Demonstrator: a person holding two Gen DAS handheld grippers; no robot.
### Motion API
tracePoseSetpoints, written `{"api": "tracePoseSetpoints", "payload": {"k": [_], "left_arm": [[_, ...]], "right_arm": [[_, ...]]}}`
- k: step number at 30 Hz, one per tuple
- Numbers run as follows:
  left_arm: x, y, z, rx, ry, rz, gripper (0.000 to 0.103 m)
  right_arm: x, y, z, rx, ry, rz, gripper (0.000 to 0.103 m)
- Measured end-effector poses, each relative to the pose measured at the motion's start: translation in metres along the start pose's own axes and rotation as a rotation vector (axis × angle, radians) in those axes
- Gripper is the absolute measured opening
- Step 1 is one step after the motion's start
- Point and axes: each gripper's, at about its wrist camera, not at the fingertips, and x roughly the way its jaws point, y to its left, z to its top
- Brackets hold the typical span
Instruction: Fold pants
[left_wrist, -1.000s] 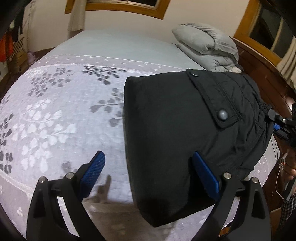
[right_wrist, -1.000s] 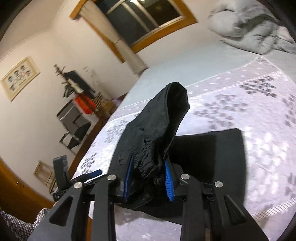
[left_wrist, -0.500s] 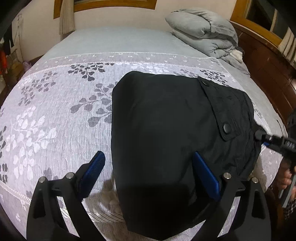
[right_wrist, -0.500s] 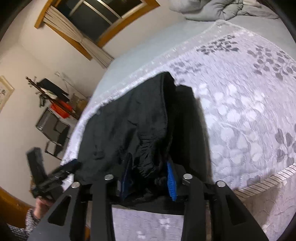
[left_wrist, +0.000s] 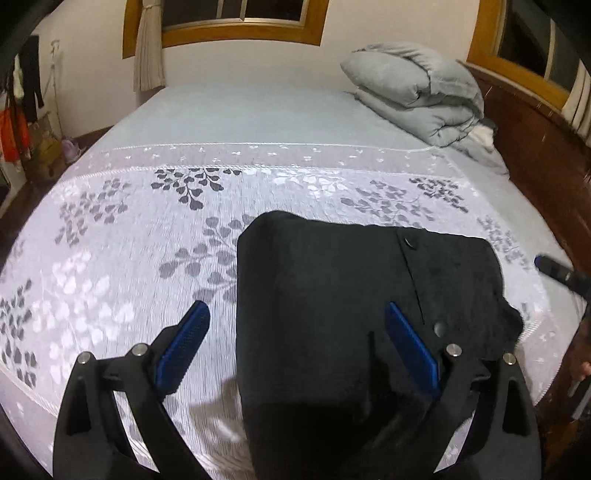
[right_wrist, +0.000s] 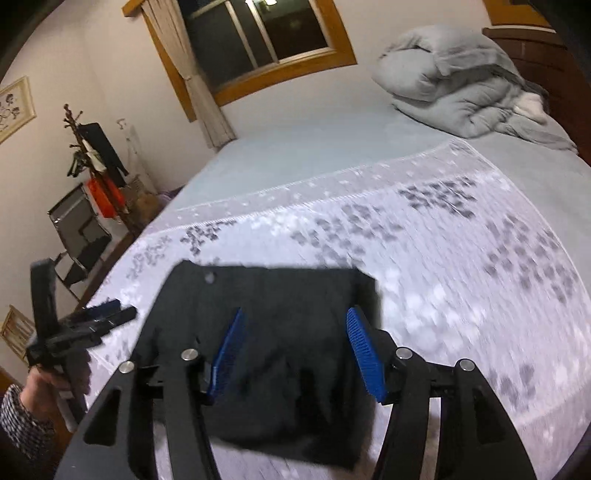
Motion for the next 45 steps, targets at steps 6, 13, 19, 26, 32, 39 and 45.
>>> {"api": "tracePoseSetpoints", "payload": {"k": [6,13,19,26,32,39,45], "left_arm": [[0.025,-0.007,0.001,-0.004,0.033,-0.007,0.095],[0.055,0.008,-0.011,-0.069,0.117,-0.052,0.097],[0.043,0.01,-0.015,-0.08,0.103,-0.044,0.096],[0.002,0.001,-0.026,-0.053,0.057,-0.066,0.096],[-0.003,-0.007,-0.043,-0.055,0.079,-0.069,0.096],[0.011,-0.007,-0.061,-0.051,0.122,-0.057,0.096],[0.005,-0.008,-0.055,-0.019,0.101,-0.032,0.096]], "right_arm": [[0.047,0.002,0.008,0.018,0.058,0.04,0.059],[0.084,-0.025,-0.012,0.084,0.15,-0.005,0.057],[0.056,-0.027,-0.017,0.096,0.105,-0.004,0.058],[0.017,-0.015,-0.046,0.084,0.097,-0.006,0.059],[0.016,-0.01,-0.067,0.058,0.14,-0.053,0.059],[0.022,-0.015,-0.076,0.064,0.161,-0.072,0.059],[0.006,-0.016,-0.066,0.075,0.125,-0.066,0.068]]}}
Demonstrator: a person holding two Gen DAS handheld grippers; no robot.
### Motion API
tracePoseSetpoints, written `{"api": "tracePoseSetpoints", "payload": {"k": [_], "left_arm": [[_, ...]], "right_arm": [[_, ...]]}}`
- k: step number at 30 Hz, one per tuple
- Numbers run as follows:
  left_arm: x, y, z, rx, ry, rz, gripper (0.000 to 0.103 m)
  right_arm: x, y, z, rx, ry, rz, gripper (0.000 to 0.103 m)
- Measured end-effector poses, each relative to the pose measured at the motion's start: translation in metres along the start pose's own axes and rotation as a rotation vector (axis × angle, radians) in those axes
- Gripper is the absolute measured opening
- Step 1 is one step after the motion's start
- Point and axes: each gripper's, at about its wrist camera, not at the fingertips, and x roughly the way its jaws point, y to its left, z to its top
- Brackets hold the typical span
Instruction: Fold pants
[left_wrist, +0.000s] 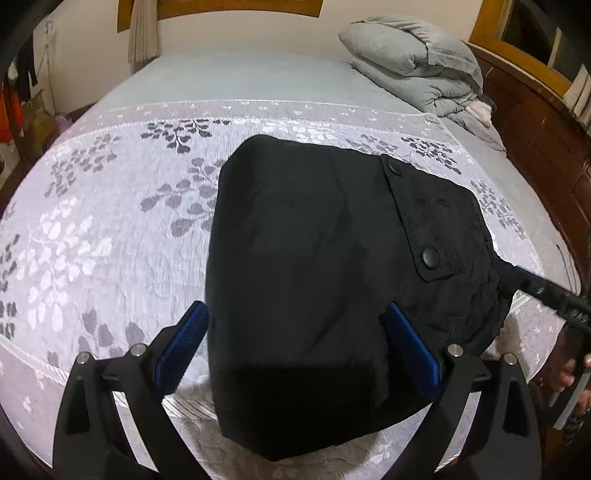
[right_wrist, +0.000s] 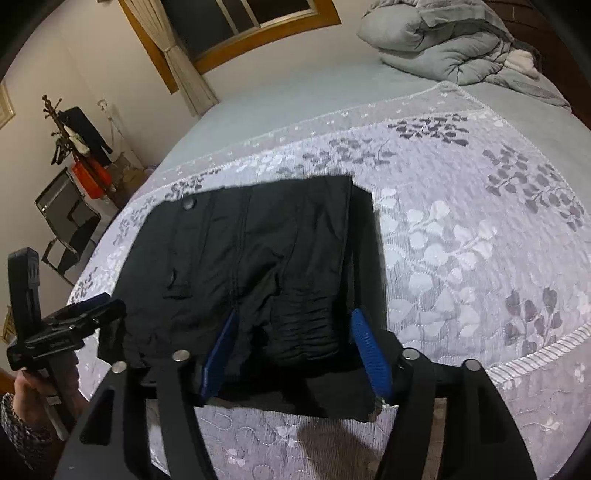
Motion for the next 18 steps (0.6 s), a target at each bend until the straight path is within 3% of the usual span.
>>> {"api": "tracePoseSetpoints", "payload": {"k": [2,13,14,18], "left_arm": [[-0.001,-0.001,0.002,0.011,0.001,0.001,0.096],[-0.01,0.001,0.008,0.052,0.016,0.018,0.099],[-0.011,0.002,0.008,0.053,0.019,0.009,0.099],[-0.009,0.023,0.007,-0.02,0.058,-0.145,0.1]], "right_arm": [[-0.006,0.0,0.004,-0.003,-0.012,0.003,0.082],[-0.009,-0.034,0.014,0.172,0.011,0.13,0.089],[-0.008,-0.037,0.013,0.183,0.019,0.137,0.089],[-0.001,-0.045,0.011,0.205,0.045,0.144,0.089]]}}
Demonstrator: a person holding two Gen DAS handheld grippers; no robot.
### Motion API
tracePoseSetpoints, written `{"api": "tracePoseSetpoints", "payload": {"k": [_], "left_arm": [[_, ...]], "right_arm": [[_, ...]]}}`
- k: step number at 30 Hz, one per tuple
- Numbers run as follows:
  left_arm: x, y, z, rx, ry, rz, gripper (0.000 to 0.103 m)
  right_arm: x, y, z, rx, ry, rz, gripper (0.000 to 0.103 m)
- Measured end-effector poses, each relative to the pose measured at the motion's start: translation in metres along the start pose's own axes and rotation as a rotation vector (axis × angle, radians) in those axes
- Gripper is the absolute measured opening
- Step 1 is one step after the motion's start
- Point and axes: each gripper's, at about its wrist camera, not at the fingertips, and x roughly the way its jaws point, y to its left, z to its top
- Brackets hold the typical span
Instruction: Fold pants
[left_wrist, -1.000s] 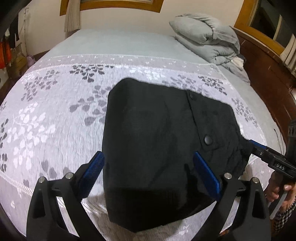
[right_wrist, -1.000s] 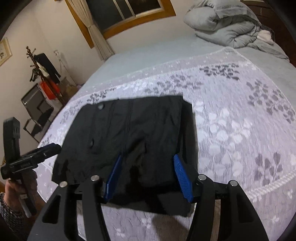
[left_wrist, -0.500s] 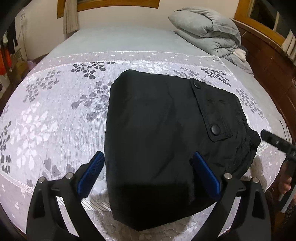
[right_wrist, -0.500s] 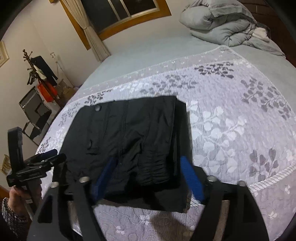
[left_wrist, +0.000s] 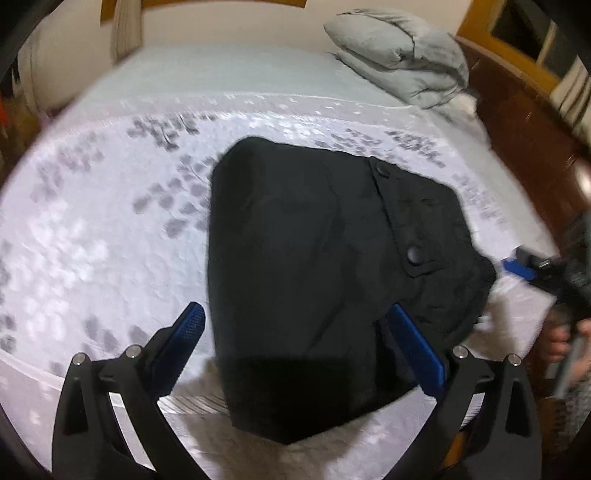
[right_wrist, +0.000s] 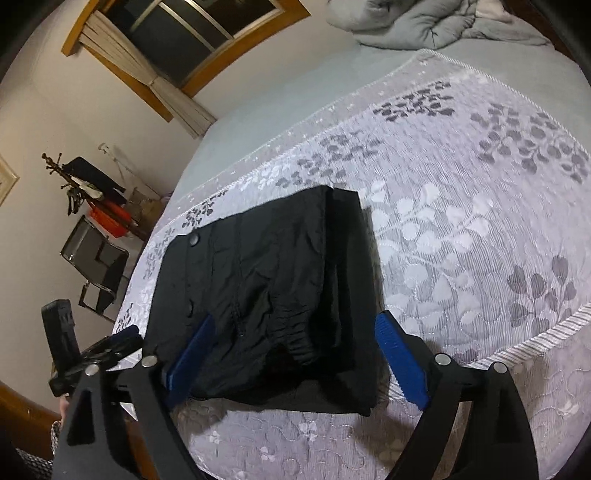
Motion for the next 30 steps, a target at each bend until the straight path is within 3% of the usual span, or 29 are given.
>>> {"api": "tracePoseSetpoints", "payload": {"k": [6,8,18,24,30], "left_arm": [[0.005,0.064,-0.012,-0.258,0.047,-0.227,0.1],[0.008,0.075,-0.017,-0.296,0.06,-0.271,0.1],[0.039,0.082,-0.013,-0.312,0.144,-0.341,0.1],[0.054,0.081,-0.006,-0.287,0.181,-0.326,0.1],[0.078,0.083,-0.005,-0.329,0.242,-0.42,0.1]], "right_arm": [[0.0,-0.007,-0.002,0.014,0.008,0.029,0.089],[0.002,-0.007,-0.004,0.006,0.018,0.058,0.089],[0.013,-0.02,0.001,0.042,0.032,0.097,0.09],[0.02,-0.031,0.007,0.068,0.062,0.127,0.091],[0.042,-0.042,0.009,0.11,0.128,0.175,0.092]]}}
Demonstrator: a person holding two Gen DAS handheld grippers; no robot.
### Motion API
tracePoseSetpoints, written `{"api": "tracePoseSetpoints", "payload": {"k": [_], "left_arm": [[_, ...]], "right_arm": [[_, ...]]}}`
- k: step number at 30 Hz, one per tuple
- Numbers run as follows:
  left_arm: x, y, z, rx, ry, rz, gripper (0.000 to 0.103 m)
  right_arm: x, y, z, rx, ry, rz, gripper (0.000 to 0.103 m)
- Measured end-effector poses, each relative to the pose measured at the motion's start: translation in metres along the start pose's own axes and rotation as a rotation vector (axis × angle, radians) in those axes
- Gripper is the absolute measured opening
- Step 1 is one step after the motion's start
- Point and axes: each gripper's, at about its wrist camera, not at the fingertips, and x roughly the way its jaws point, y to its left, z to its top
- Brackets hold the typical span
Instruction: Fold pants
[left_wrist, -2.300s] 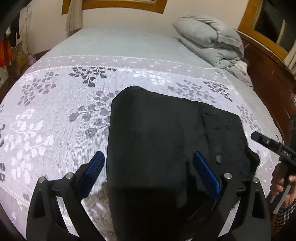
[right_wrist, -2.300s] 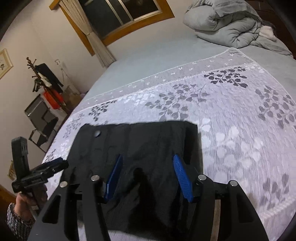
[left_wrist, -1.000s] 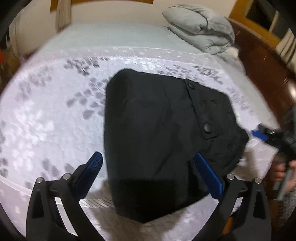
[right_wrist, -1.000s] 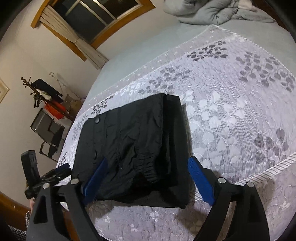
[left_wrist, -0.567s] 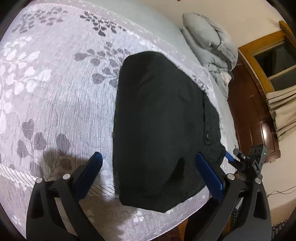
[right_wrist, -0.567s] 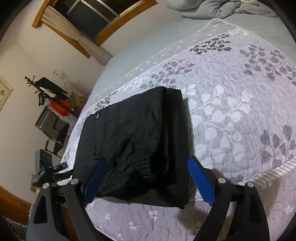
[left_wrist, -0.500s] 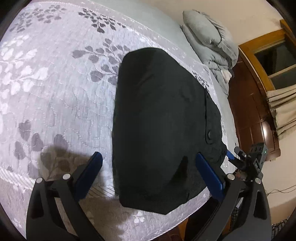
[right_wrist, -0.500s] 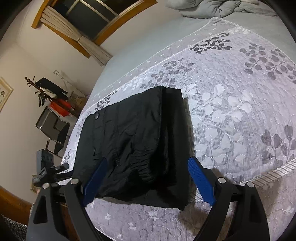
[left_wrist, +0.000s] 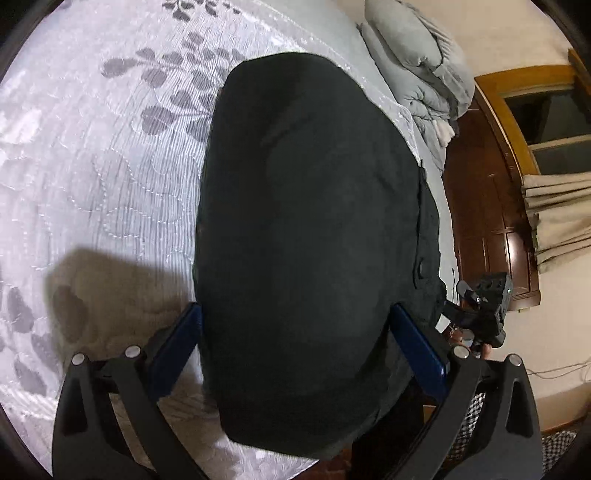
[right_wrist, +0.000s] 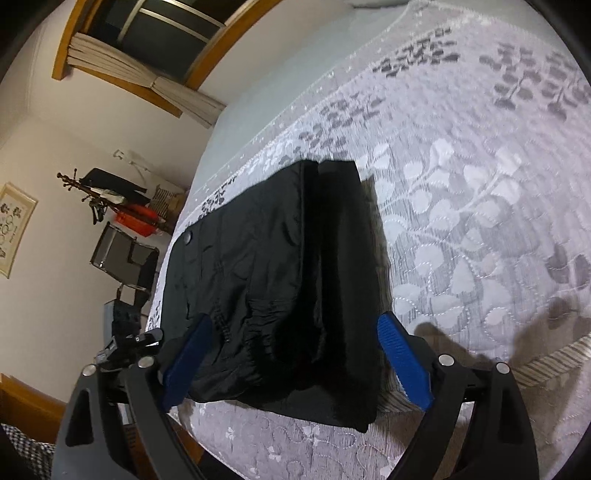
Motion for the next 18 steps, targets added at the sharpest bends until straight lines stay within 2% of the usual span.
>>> {"api": "tracePoseSetpoints", "payload": {"k": [8,11,15,18], "left_arm": [[0.019,0.005,0.006,-0.013,0.052,-0.048,0.1],[0.02,0.002,0.009,-0.03,0.068,-0.074,0.1],[0.019,-0.008,0.012,-0.004,0.078,-0.129,0.1],[0.029,-0.001,0.015,-0.014,0.117,-0.11,0.1]], "right_arm": [[0.025,-0.008,0.004,-0.015,0.063,-0.033,0.095],[0.033,-0.009,0.003,-0.013,0.091,0.003,0.096],[0.038,-0.007,0.003,-0.039,0.1,0.004,0.098],[0.045,-0.008,0.004,-0.043,0.125,0.01,0.099]]}}
